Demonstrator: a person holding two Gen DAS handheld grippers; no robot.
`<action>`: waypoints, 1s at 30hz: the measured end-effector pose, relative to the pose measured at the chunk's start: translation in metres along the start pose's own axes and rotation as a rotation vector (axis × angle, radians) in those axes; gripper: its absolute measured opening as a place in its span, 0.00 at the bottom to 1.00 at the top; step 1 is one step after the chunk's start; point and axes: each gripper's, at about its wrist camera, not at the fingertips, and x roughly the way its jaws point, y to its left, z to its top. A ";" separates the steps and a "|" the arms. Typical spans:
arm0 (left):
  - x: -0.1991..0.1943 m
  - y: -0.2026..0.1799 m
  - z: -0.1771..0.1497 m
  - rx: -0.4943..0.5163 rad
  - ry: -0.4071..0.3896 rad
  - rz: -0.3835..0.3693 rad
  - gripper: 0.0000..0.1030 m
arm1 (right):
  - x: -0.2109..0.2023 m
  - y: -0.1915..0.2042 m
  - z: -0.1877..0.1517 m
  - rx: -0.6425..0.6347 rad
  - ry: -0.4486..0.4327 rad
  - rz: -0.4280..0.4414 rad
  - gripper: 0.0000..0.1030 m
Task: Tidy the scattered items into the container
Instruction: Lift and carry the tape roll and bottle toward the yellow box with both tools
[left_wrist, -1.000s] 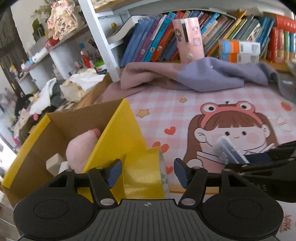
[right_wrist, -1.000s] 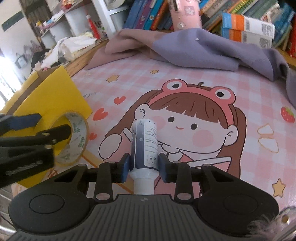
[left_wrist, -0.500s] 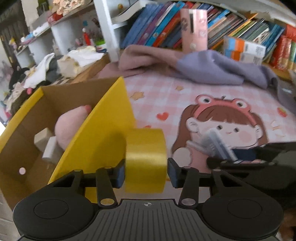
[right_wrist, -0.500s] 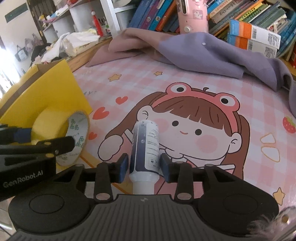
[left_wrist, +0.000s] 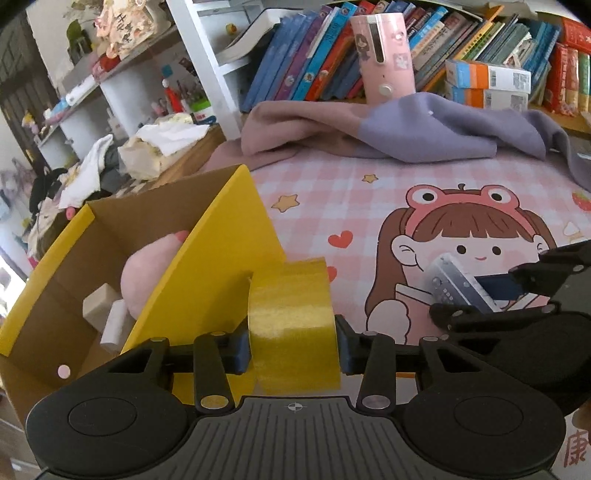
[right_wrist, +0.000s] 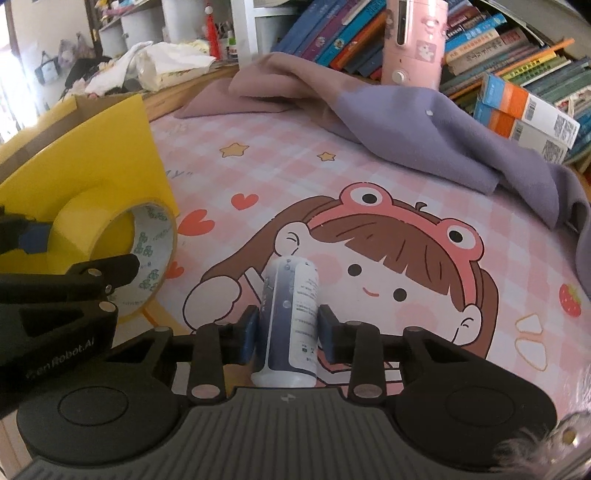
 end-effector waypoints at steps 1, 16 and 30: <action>-0.001 0.001 0.000 -0.003 0.003 -0.013 0.40 | -0.001 0.000 0.000 -0.002 -0.001 0.000 0.30; -0.057 -0.005 -0.005 0.114 -0.082 -0.155 0.39 | -0.064 -0.017 -0.021 0.106 -0.060 0.029 0.30; -0.098 0.004 -0.026 0.174 -0.127 -0.246 0.39 | -0.109 -0.008 -0.047 0.169 -0.108 -0.009 0.30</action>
